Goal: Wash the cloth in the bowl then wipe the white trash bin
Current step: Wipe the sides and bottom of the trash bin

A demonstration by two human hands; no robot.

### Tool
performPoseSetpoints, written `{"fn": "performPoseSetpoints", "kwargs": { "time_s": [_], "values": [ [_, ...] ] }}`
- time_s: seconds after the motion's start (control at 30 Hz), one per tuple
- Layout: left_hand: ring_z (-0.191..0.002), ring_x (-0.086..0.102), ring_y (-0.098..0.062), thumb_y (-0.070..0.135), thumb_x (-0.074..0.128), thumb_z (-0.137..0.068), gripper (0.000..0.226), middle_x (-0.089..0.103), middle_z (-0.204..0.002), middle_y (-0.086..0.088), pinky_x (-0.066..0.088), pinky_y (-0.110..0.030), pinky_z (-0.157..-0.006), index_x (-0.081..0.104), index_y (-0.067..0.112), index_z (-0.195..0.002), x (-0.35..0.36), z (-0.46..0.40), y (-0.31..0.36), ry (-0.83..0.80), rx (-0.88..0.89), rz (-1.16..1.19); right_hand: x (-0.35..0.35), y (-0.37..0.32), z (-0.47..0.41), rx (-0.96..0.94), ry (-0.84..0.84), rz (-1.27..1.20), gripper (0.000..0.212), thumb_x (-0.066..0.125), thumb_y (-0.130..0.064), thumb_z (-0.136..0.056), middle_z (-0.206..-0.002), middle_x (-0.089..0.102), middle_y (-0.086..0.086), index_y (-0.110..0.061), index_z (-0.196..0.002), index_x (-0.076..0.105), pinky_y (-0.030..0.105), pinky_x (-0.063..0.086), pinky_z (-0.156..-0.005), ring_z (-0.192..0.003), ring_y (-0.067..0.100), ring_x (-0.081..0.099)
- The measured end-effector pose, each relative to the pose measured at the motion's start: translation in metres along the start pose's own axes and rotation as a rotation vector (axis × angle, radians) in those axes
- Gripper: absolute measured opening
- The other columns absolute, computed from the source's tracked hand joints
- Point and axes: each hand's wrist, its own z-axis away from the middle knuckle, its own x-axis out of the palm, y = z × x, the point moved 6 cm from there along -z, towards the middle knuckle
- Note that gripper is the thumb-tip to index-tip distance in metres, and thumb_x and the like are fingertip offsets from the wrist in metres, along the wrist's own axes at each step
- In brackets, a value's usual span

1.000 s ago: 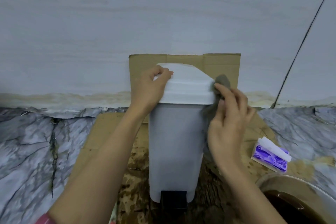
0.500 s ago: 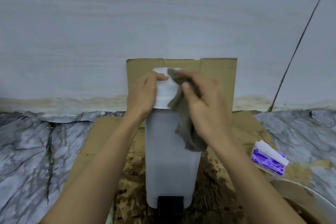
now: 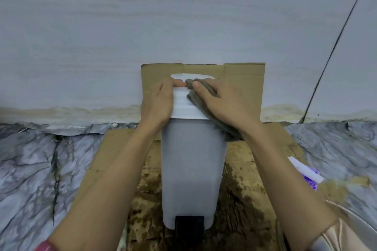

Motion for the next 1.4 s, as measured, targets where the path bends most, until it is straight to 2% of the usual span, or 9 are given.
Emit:
{"fn": "performPoseSetpoints", "kwargs": {
  "time_s": [0.17,0.37,0.53,0.63,0.87,1.0,1.17,1.27,1.4],
  "values": [
    [-0.099,0.059,-0.026,0.038,0.032,-0.088,0.041,0.065,-0.091,0.005,0.045,-0.04,-0.086,0.064,0.039,-0.063,0.001,-0.007,-0.001,0.007,-0.027,-0.007,0.01,-0.013,0.039,-0.335,0.398,0.087,0.032,0.046,-0.037,-0.096,-0.121,0.066,-0.009,-0.026,-0.118,0.066,0.031,0.029,-0.106,-0.122,0.016,0.051],
    [-0.11,0.057,-0.016,0.044,0.035,-0.086,0.035,0.066,-0.114,0.011,0.043,-0.044,-0.1,0.069,0.046,-0.08,0.005,-0.013,0.0,-0.088,0.039,-0.026,0.046,-0.019,0.067,-0.382,0.446,0.327,0.041,0.036,-0.039,-0.101,-0.146,0.046,-0.004,-0.03,-0.139,0.045,0.039,0.01,-0.117,-0.141,0.024,0.027],
    [-0.111,0.055,-0.014,0.044,0.034,-0.085,0.036,0.063,-0.119,0.013,0.038,-0.042,-0.104,0.069,0.04,-0.083,0.009,-0.015,0.004,-0.145,0.02,0.013,0.079,-0.003,0.084,-0.335,0.378,0.56,0.046,0.029,-0.046,-0.102,-0.156,0.02,-0.009,-0.041,-0.147,0.021,0.059,0.001,-0.113,-0.148,0.019,0.0],
    [-0.112,0.054,-0.015,0.036,0.035,-0.093,0.036,0.063,-0.12,0.011,0.037,-0.042,-0.106,0.07,0.036,-0.084,0.012,-0.018,0.005,-0.144,0.004,0.026,0.112,0.03,0.121,-0.256,0.311,0.569,0.05,0.029,-0.051,-0.1,-0.16,0.008,-0.008,-0.044,-0.148,0.018,0.071,0.01,-0.107,-0.148,0.024,0.002],
    [-0.11,0.054,-0.017,0.034,0.038,-0.094,0.032,0.062,-0.12,0.005,0.04,-0.032,-0.099,0.07,0.03,-0.093,0.011,-0.014,0.01,-0.126,0.012,0.026,0.1,0.037,0.117,0.031,0.398,0.353,0.063,0.021,-0.062,-0.096,-0.16,-0.014,-0.002,-0.038,-0.151,-0.001,0.064,0.014,-0.111,-0.146,0.035,-0.004],
    [-0.109,0.055,-0.018,0.028,0.04,-0.095,0.031,0.064,-0.115,0.004,0.041,-0.032,-0.099,0.071,0.023,-0.095,0.013,-0.017,0.015,-0.135,-0.003,0.017,0.099,0.009,0.085,0.107,0.475,0.393,0.062,0.025,-0.062,-0.095,-0.159,-0.014,0.006,-0.041,-0.15,0.005,0.069,0.011,-0.109,-0.145,0.041,-0.003],
    [-0.095,0.054,-0.011,0.047,0.046,-0.078,0.042,0.061,-0.098,0.01,0.04,-0.03,-0.089,0.07,0.019,-0.097,0.012,-0.017,0.015,-0.137,0.029,-0.038,0.163,0.007,0.136,-0.432,0.218,0.635,0.053,0.044,-0.052,-0.094,-0.159,0.01,-0.004,-0.038,-0.145,0.035,0.065,0.001,-0.112,-0.147,0.028,-0.007],
    [-0.086,0.053,-0.006,0.04,0.049,-0.088,0.031,0.062,-0.096,0.01,0.04,-0.026,-0.084,0.07,0.018,-0.095,0.013,-0.017,0.012,-0.134,0.03,-0.013,0.177,0.021,0.173,-0.523,0.131,0.655,0.051,0.042,-0.029,-0.096,-0.157,0.019,-0.008,-0.033,-0.146,0.033,0.054,0.013,-0.115,-0.148,0.021,-0.003],
    [-0.093,0.053,-0.007,0.034,0.043,-0.093,0.028,0.061,-0.103,0.013,0.039,-0.022,-0.084,0.07,0.027,-0.092,0.012,-0.016,0.011,-0.123,0.025,-0.006,0.118,0.012,0.154,-0.382,0.427,0.251,0.036,0.036,-0.011,-0.101,-0.148,0.035,0.0,-0.022,-0.134,0.043,0.039,0.044,-0.094,-0.134,0.023,0.038]
  ]
}}
